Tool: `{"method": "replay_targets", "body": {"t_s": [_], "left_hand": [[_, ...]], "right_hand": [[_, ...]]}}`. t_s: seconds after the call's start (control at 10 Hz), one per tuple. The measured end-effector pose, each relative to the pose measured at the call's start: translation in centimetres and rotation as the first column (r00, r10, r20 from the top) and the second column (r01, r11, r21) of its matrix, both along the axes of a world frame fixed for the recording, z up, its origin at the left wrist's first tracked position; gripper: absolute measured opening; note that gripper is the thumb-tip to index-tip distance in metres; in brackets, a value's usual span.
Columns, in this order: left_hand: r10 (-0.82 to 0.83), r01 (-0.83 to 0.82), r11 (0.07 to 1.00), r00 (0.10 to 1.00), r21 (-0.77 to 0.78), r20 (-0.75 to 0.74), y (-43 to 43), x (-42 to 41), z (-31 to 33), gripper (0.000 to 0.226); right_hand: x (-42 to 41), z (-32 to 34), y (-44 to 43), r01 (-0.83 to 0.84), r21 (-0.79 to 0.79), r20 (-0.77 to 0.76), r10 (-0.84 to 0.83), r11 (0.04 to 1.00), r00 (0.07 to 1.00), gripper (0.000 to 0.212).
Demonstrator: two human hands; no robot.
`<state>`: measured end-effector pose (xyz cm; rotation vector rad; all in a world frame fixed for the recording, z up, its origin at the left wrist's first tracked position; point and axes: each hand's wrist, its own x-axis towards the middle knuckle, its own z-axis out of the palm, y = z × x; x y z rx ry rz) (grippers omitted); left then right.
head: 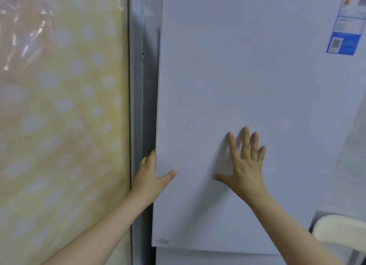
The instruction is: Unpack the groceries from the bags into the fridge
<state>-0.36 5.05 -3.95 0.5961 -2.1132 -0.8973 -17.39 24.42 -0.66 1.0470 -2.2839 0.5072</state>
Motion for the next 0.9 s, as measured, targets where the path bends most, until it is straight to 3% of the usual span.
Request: {"method": "replay_targets", "body": {"t_s": [0.2, 0.7, 0.8, 0.9], "left_hand": [[0.068, -0.068, 0.998, 0.996, -0.012, 0.05, -2.9, -4.3, 0.1, 0.095], [0.073, -0.073, 0.997, 0.997, -0.02, 0.005, -5.7, -9.0, -0.4, 0.087], [0.07, -0.071, 0.997, 0.993, 0.009, 0.097, -6.2, -8.3, -0.9, 0.077], [0.0, -0.017, 0.992, 0.991, 0.126, 0.136, -6.5, -5.8, -0.7, 0.09]], "right_hand": [[-2.2, -0.8, -2.7, 0.048, -0.021, -0.041, -0.049, 0.999, 0.998, 0.139], [-4.6, -1.4, -5.2, 0.131, -0.067, -0.127, -0.138, 0.989, 0.982, 0.141], [-3.8, -1.0, -5.2, 0.149, -0.075, -0.098, -0.155, 0.986, 0.983, 0.133], [-2.0, 0.2, -3.7, 0.047, -0.067, 0.04, -0.044, 0.997, 0.998, 0.106]]}}
